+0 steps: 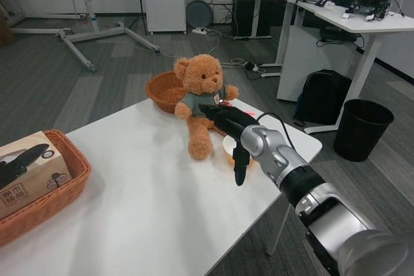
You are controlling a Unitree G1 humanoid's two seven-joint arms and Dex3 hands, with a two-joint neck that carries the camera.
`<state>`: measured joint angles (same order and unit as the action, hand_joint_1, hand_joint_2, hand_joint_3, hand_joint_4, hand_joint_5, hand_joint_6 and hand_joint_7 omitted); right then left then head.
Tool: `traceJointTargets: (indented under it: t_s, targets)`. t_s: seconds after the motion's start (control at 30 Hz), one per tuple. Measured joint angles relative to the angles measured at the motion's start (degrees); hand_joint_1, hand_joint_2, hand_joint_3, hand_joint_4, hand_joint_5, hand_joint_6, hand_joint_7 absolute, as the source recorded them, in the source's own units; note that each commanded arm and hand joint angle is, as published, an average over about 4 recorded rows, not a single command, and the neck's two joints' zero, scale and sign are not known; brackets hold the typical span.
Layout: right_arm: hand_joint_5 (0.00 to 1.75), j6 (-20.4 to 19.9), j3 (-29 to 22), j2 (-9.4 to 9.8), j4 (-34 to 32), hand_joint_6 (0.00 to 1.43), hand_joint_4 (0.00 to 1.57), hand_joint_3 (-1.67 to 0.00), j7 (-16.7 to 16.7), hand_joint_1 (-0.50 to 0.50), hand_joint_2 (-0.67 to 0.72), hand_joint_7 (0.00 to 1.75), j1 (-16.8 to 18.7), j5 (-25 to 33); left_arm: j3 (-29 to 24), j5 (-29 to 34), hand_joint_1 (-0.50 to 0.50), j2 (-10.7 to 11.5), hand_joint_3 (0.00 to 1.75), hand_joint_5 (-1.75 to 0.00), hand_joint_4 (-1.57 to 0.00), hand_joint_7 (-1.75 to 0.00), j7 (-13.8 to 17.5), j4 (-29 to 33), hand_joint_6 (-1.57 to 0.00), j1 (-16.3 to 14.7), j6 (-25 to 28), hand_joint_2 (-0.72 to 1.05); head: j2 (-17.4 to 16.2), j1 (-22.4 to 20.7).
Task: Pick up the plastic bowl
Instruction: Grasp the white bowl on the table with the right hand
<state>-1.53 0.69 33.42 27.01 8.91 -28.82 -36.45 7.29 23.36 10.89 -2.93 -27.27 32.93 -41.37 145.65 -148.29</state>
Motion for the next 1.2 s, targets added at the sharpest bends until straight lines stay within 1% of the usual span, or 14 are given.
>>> traceJointTargets:
  t_s: [0.1,0.2,0.27,0.4,0.6,0.77,0.93,1.13,1.2]
  targets:
    - [0.0,1.0,2.7,-0.08,2.6,0.0,0.0,0.0,-0.2,-0.29,0.22,0.0,-2.1,-4.6,0.1,0.2,-0.5,-0.2,0.0,0.0,0.0,0.0,0.0,-0.1,0.0,0.0,0.0,0.43,0.1,0.0]
    - [0.0,2.1,3.2,-0.24,3.2,0.0,0.0,0.0,-0.7,-0.29,0.22,0.0,-2.8,-7.0,0.1,0.7,-0.5,-0.3,0.0,0.0,0.0,0.0,0.0,-0.1,0.0,0.0,0.0,0.43,0.0,0.2]
    - [0.0,2.6,3.3,-0.3,4.1,0.0,0.0,0.0,-1.2,-0.29,0.22,0.0,-3.4,-7.3,0.1,0.8,-0.5,-0.3,0.0,0.0,0.0,0.0,0.0,-0.1,0.0,0.0,0.0,0.43,0.1,0.3]
    - [0.0,5.0,3.5,-0.4,6.6,0.0,0.0,0.0,-1.4,-0.29,0.22,0.0,-5.0,-7.5,0.1,0.8,-0.5,-0.3,0.0,0.0,0.0,0.0,0.0,-0.6,0.0,0.0,0.0,0.43,0.2,0.2]
    - [0.0,7.5,3.0,-0.51,11.1,0.0,0.0,0.0,-1.4,-0.29,0.22,0.0,-5.8,-7.5,0.1,0.9,-0.5,-0.3,0.0,0.0,0.0,0.0,0.0,-1.0,0.0,0.0,0.0,0.43,0.2,0.3]
    - [0.0,7.6,0.7,-0.56,14.9,0.0,0.0,0.0,-1.4,-0.29,0.22,0.0,-6.6,-7.5,0.2,1.0,-0.5,-0.4,0.0,0.0,0.0,0.0,0.0,-1.0,0.0,0.0,0.0,0.43,0.2,0.9]
    - [0.0,7.5,-0.7,-0.57,20.7,0.0,0.0,0.0,-1.5,-0.29,0.22,0.0,-7.9,-7.5,0.2,1.1,-0.5,-0.5,0.0,0.0,0.0,0.0,0.0,-1.0,0.0,0.0,0.0,0.43,0.4,1.4]
    - [0.0,5.9,0.2,-0.58,27.5,0.0,0.0,0.0,-3.8,-0.29,0.22,0.0,-10.4,-7.2,0.6,1.2,-0.5,-0.5,0.0,0.0,0.0,0.0,0.0,-1.3,0.0,0.0,0.0,0.43,0.5,1.8]
    - [0.0,5.5,0.7,-0.63,28.8,0.0,0.0,0.0,-4.7,-0.27,0.22,0.0,-11.2,-7.1,0.8,1.3,-0.5,-0.5,0.0,0.0,0.0,0.0,0.0,-1.4,0.0,0.0,0.0,0.43,0.5,2.0]
